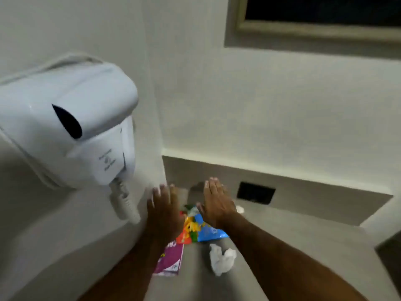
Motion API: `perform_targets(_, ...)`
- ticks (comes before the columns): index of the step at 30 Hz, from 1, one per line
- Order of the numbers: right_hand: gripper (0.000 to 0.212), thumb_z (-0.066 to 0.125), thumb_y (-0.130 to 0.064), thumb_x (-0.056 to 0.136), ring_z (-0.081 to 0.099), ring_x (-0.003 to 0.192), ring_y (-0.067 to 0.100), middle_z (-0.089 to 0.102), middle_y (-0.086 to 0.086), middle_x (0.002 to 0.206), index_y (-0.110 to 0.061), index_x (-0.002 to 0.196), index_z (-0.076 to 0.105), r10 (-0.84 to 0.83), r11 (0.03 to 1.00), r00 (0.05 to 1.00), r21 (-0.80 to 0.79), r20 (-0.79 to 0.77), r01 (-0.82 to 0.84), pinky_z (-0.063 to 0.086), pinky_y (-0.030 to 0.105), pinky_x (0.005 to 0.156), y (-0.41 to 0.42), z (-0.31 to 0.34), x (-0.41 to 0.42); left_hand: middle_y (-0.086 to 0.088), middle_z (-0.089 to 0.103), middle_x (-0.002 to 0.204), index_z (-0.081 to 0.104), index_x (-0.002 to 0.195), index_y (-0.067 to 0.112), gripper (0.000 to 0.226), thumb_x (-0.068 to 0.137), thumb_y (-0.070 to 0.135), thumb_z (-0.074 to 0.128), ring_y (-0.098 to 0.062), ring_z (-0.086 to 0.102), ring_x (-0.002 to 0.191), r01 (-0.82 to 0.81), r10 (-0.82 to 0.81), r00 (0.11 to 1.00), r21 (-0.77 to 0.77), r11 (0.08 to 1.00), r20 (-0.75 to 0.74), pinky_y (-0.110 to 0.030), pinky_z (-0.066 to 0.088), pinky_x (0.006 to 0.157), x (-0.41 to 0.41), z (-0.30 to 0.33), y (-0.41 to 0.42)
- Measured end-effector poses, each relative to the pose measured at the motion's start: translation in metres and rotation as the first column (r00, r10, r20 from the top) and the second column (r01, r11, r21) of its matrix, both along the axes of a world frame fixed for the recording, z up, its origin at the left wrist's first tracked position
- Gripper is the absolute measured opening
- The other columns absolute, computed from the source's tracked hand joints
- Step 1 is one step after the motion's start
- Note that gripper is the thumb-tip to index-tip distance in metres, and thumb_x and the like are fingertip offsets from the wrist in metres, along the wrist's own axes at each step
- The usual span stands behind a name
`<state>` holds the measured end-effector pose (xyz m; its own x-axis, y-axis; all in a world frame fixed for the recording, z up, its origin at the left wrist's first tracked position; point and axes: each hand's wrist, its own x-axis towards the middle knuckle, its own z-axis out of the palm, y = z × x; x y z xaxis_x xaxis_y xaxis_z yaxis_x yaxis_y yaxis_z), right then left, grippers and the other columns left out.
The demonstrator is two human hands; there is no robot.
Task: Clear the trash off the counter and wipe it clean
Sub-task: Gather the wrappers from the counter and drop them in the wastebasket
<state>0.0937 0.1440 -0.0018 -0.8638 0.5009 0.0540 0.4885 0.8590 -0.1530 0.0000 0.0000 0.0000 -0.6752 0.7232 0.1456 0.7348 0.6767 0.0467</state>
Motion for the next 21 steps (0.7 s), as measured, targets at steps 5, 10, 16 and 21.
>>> perform_targets(5,0.108,0.073,-0.045,0.079,0.009,0.144,0.056,-0.008,0.020,0.162,-0.034,0.155,-0.005,0.043,0.972,0.885,-0.223,0.463,0.070,0.029,0.065,0.111,-0.005,-0.085,-0.027,-0.023,0.018,0.158,0.013,0.153,0.021,0.118,0.062,0.064,0.073,-0.044,0.022,0.144,-0.099,0.217,0.864,-0.270,0.958,0.454,-0.055,0.028,0.117,-0.022,-0.086,-0.034)
perform_targets(10,0.068,0.066,-0.045,0.082,0.049,0.127,0.037,0.050,0.017,0.138,-0.032,0.143,0.037,0.148,0.989,0.874,-0.071,0.463,-0.130,0.044,0.046,0.099,0.004,-0.094,-0.054,-0.015,0.041,0.150,0.020,0.152,0.024,0.093,0.077,0.040,0.074,-0.037,0.041,0.137,-0.001,0.151,0.867,-0.302,0.953,0.475,-0.048,0.041,0.112,-0.038,-0.094,-0.021)
perform_targets(16,0.028,0.054,-0.025,0.089,0.065,0.100,0.036,0.067,0.015,0.111,-0.021,0.114,0.066,0.053,0.996,0.983,-0.073,0.174,-0.041,0.052,0.039,0.083,-0.009,-0.093,-0.048,-0.002,0.066,0.125,0.054,0.134,0.032,0.071,0.068,0.038,0.081,-0.027,0.060,0.115,0.069,-0.060,0.882,-0.003,0.998,0.468,-0.033,0.050,0.096,-0.041,-0.101,-0.027)
perform_targets(21,0.010,0.064,-0.009,0.076,0.065,0.087,0.034,0.069,0.014,0.094,-0.008,0.084,0.070,-0.236,0.947,0.943,-0.275,-0.236,0.168,0.048,0.034,0.072,-0.007,-0.058,-0.003,-0.007,0.079,0.075,0.081,0.076,0.019,0.012,0.068,0.028,0.084,-0.024,0.075,0.073,0.051,-0.091,0.927,0.117,0.992,0.365,-0.021,0.053,0.061,-0.028,-0.072,-0.020)
